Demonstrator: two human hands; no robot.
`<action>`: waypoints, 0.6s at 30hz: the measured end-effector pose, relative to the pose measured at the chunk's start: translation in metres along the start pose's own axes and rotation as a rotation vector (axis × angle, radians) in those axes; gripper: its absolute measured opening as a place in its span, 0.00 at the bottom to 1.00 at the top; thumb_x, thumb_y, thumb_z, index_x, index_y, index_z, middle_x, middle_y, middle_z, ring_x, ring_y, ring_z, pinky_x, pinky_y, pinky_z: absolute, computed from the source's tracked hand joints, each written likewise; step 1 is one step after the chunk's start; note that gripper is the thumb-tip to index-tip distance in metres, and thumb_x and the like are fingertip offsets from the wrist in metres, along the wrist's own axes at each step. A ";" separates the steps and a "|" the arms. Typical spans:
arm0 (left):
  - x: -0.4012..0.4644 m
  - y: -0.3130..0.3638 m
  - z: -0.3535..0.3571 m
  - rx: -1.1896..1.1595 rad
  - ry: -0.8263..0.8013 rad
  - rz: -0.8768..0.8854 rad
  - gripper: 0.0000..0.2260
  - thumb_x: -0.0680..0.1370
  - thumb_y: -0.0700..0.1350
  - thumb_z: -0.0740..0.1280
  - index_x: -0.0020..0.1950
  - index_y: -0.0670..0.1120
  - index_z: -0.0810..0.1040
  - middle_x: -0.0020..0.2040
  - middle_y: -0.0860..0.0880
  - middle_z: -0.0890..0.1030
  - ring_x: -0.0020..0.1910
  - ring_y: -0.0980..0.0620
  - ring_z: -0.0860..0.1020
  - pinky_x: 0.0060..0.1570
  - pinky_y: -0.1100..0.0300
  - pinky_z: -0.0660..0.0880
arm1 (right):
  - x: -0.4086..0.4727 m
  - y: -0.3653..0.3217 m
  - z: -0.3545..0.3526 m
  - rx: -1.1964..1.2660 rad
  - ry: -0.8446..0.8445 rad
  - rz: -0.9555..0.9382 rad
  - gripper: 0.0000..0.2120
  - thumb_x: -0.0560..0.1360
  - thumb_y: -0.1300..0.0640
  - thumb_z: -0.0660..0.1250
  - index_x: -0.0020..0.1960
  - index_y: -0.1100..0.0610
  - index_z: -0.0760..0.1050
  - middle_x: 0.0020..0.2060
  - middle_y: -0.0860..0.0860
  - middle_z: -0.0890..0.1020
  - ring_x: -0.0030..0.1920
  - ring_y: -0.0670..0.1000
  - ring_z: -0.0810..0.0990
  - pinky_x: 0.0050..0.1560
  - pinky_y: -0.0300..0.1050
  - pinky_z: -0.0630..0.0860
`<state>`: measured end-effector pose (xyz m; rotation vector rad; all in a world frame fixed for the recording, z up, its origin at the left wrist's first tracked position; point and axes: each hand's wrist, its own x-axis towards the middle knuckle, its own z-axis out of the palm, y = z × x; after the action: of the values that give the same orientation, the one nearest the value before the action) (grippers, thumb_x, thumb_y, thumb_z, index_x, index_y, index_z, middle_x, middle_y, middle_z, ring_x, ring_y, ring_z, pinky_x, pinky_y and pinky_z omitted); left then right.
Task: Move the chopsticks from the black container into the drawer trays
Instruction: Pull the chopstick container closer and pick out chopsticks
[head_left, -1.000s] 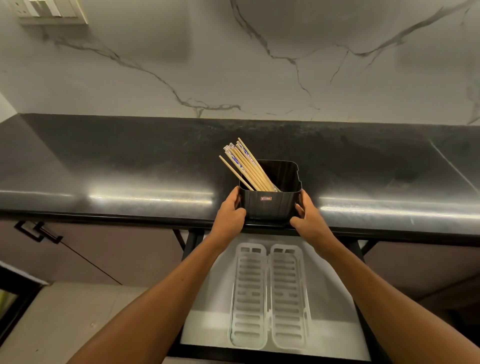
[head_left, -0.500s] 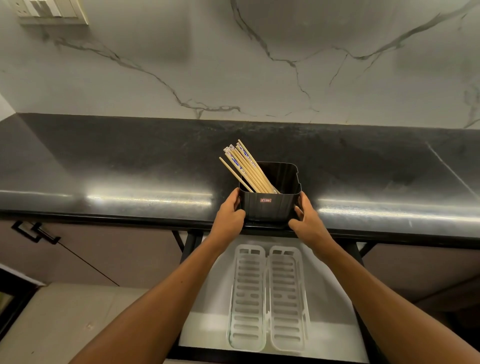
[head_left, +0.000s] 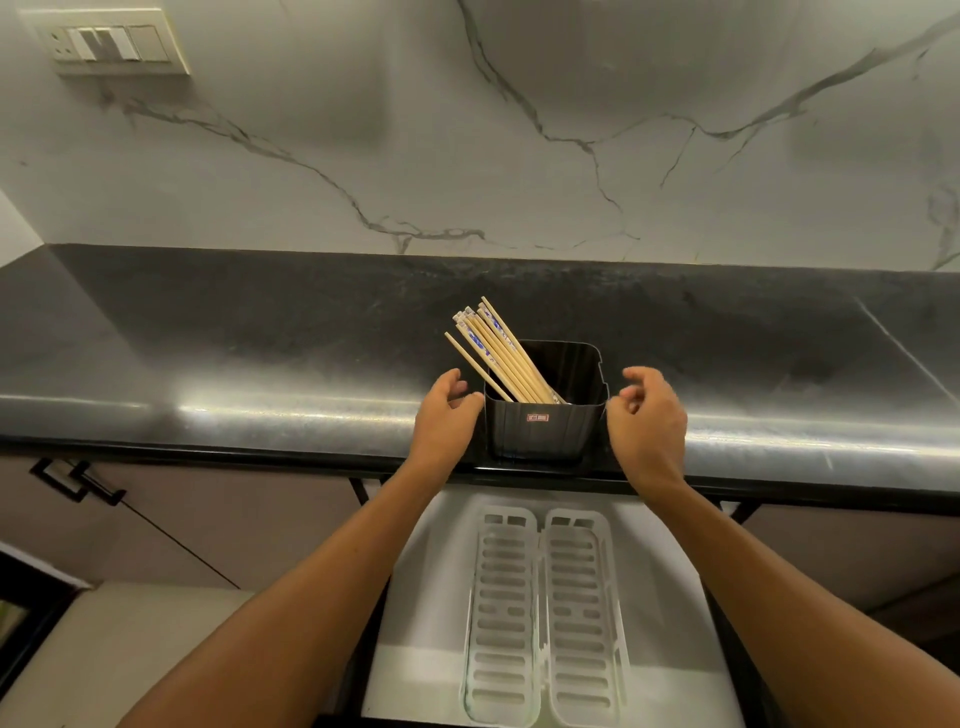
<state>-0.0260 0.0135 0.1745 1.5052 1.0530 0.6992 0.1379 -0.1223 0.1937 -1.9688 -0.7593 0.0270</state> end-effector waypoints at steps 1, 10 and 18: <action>0.004 0.003 -0.002 0.011 0.001 0.010 0.22 0.79 0.45 0.63 0.73 0.47 0.66 0.65 0.49 0.76 0.62 0.53 0.74 0.64 0.49 0.73 | 0.005 -0.008 0.002 -0.012 -0.003 -0.065 0.14 0.74 0.65 0.64 0.59 0.59 0.74 0.42 0.53 0.79 0.42 0.50 0.77 0.49 0.47 0.78; 0.018 0.013 0.001 0.133 0.031 0.069 0.10 0.80 0.47 0.63 0.58 0.48 0.81 0.50 0.53 0.84 0.47 0.56 0.80 0.53 0.53 0.79 | 0.062 -0.057 0.052 -0.261 -0.601 -0.098 0.18 0.75 0.57 0.66 0.64 0.58 0.70 0.51 0.53 0.80 0.46 0.47 0.78 0.45 0.40 0.75; 0.034 0.014 0.005 0.130 0.031 0.060 0.09 0.79 0.47 0.65 0.54 0.48 0.82 0.49 0.52 0.85 0.48 0.56 0.82 0.53 0.54 0.79 | 0.076 -0.059 0.087 -0.405 -0.734 -0.066 0.21 0.72 0.55 0.71 0.62 0.57 0.70 0.58 0.55 0.79 0.54 0.54 0.79 0.52 0.47 0.77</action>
<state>-0.0034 0.0421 0.1831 1.6483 1.0976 0.7089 0.1414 0.0047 0.2188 -2.3287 -1.3839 0.6283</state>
